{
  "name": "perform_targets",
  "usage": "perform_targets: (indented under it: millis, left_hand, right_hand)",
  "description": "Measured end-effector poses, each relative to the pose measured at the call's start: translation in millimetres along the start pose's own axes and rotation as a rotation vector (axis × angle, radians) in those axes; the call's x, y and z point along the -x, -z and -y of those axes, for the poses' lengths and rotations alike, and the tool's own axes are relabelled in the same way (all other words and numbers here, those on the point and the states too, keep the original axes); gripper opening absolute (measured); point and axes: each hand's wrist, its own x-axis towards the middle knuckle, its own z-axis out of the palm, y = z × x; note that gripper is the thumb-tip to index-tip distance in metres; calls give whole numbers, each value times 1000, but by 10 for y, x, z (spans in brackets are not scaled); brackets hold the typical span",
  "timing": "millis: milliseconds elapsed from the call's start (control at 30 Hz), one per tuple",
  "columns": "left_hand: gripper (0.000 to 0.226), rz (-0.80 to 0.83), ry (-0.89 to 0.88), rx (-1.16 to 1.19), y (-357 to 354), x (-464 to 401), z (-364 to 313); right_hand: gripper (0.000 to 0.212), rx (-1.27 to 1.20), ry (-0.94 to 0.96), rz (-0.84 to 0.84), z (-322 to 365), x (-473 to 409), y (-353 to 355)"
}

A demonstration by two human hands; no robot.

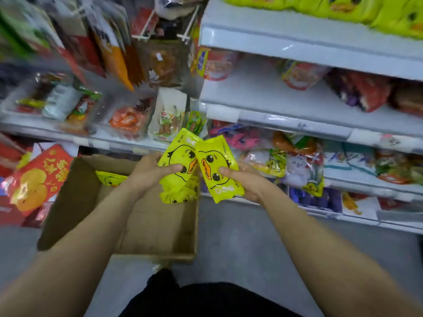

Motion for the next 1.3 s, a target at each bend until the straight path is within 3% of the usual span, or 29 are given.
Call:
perform_targets:
  millis: [100, 300, 433, 567, 633, 767, 900, 1067, 1133, 1200, 1300]
  left_hand:
    - [40, 12, -56, -34, -507, 145, -449]
    - [30, 92, -287, -105, -1758, 407, -1525]
    - [39, 211, -365, -131, -2523, 483, -2238]
    - [45, 304, -484, -204, -3287, 523, -2961]
    - [33, 351, -524, -223, -3664, 501, -3265]
    - [29, 437, -603, -219, -4440, 421, -3830]
    - [30, 495, -672, -228, -5285, 208, -4359]
    - [40, 563, -732, -289, -6260, -78, -5056]
    - [60, 569, -734, -329, -6612, -129, -5313]
    - [76, 583, -734, -361, -6877, -192, -5534]
    - [71, 637, -727, -400, -7158, -257, -5753]
  right_hand:
    - [41, -20, 104, -39, 210, 480, 570]
    - [66, -123, 313, -193, 613, 1584, 1758]
    - [51, -214, 468, -285, 895, 2261, 2458]
    - [52, -239, 584, -394, 1165, 2795, 3134]
    - [59, -248, 613, -463, 1296, 3012, 3497]
    - [72, -214, 682, -533, 1616, 3378, 4276]
    - [52, -201, 737, -639, 1965, 3651, 5170]
    - [67, -119, 709, -762, 2407, 4006, 6312]
    - [71, -78, 705, -817, 2593, 4166, 6734]
    - [66, -13, 694, -856, 2779, 4308, 7095]
    - [56, 189, 631, -886, 3041, 4446, 7517]
